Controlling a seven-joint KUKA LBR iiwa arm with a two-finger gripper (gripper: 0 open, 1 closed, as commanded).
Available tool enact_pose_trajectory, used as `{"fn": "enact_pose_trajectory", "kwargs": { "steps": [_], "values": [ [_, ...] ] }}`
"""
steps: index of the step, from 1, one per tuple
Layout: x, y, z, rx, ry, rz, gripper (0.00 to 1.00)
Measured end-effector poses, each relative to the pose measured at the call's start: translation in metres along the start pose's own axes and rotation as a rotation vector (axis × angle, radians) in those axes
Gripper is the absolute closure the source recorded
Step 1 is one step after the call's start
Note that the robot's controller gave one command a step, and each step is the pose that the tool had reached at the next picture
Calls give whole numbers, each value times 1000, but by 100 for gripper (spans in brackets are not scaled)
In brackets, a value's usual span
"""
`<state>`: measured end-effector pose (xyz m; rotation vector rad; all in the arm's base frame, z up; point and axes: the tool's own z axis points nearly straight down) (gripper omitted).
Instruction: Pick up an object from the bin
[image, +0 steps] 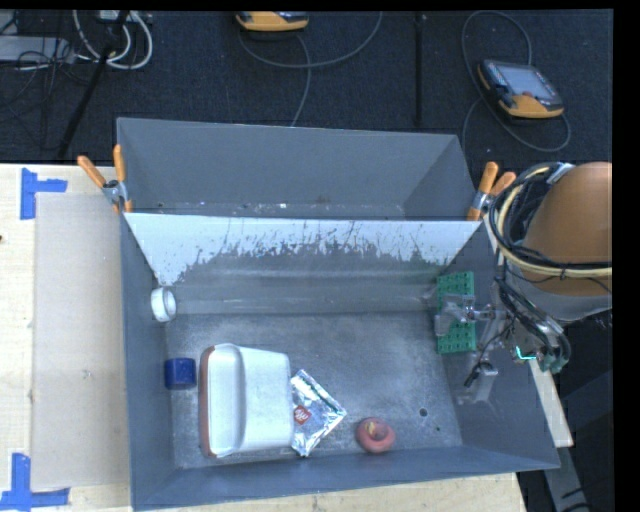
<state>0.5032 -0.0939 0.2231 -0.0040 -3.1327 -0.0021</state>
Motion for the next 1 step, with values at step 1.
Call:
{"fn": "enact_pose_trajectory", "kwargs": {
  "steps": [1],
  "values": [
    [19, 36, 117, -2, 1, 90, 0]
  ]
}}
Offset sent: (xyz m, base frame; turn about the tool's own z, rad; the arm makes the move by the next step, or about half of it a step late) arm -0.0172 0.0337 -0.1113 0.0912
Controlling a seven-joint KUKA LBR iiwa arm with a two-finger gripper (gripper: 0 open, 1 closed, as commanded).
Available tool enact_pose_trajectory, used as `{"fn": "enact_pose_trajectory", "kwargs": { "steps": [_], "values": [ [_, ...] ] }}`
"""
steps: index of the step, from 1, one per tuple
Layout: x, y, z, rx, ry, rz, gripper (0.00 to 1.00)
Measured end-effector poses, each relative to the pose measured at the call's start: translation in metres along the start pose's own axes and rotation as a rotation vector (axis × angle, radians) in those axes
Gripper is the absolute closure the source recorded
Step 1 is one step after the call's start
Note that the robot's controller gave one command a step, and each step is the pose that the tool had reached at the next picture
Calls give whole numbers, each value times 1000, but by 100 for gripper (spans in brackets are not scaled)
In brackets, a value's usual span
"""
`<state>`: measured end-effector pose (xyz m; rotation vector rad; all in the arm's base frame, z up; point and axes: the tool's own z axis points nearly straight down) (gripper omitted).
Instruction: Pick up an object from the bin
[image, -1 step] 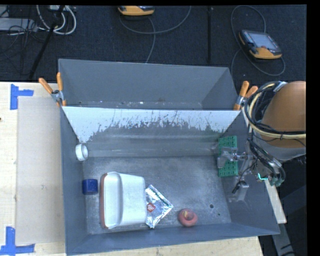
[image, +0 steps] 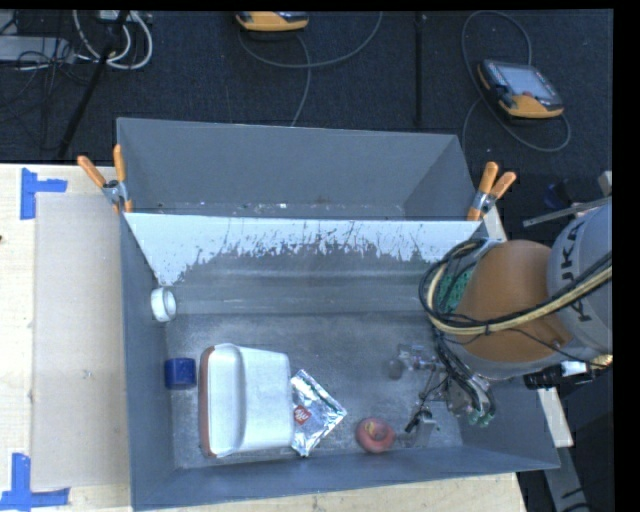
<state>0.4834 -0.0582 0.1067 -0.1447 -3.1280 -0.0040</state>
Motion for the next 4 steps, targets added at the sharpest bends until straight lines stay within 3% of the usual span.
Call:
{"fn": "enact_pose_trajectory", "kwargs": {
  "steps": [1, 2, 3, 4],
  "values": [
    [10, 42, 37, 1, -20, -55, 0],
    [12, 40, 36, 3, -13, -57, 100],
    [17, 37, -62, 3, -17, -94, 100],
    [5, 42, -144, 2, -19, -101, 100]
  ]
}}
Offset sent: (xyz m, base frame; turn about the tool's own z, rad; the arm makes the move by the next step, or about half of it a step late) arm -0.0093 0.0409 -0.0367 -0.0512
